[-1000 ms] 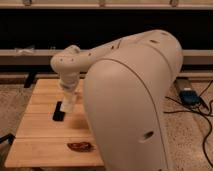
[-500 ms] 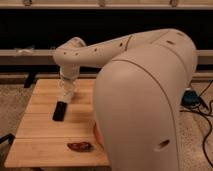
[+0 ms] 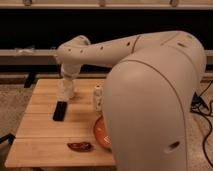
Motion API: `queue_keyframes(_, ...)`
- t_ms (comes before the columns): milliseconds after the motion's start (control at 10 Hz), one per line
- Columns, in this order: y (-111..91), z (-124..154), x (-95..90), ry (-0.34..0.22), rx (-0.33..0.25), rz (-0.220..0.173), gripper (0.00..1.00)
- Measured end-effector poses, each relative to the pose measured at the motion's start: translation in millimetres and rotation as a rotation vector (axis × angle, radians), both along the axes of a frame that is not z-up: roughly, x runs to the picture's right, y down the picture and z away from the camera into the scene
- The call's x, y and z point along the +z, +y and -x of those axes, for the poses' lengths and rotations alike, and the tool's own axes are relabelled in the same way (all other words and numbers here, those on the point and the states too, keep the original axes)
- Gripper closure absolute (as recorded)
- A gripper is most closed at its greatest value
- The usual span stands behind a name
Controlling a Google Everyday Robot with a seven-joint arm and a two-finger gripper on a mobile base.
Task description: Place the white sponge in the ceramic cup
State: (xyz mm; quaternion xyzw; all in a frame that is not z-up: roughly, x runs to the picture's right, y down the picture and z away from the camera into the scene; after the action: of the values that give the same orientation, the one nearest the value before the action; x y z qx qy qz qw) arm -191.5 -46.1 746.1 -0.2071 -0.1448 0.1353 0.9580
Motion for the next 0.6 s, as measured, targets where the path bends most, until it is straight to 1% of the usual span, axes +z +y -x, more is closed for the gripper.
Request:
queue_keyframes(500, 1.0, 1.3, 1.0, 0.001, 0.0, 0.001, 1.0)
queue_keyframes(600, -5.5, 0.1, 5.0, 0.01, 0.003, -0.023, 1.0)
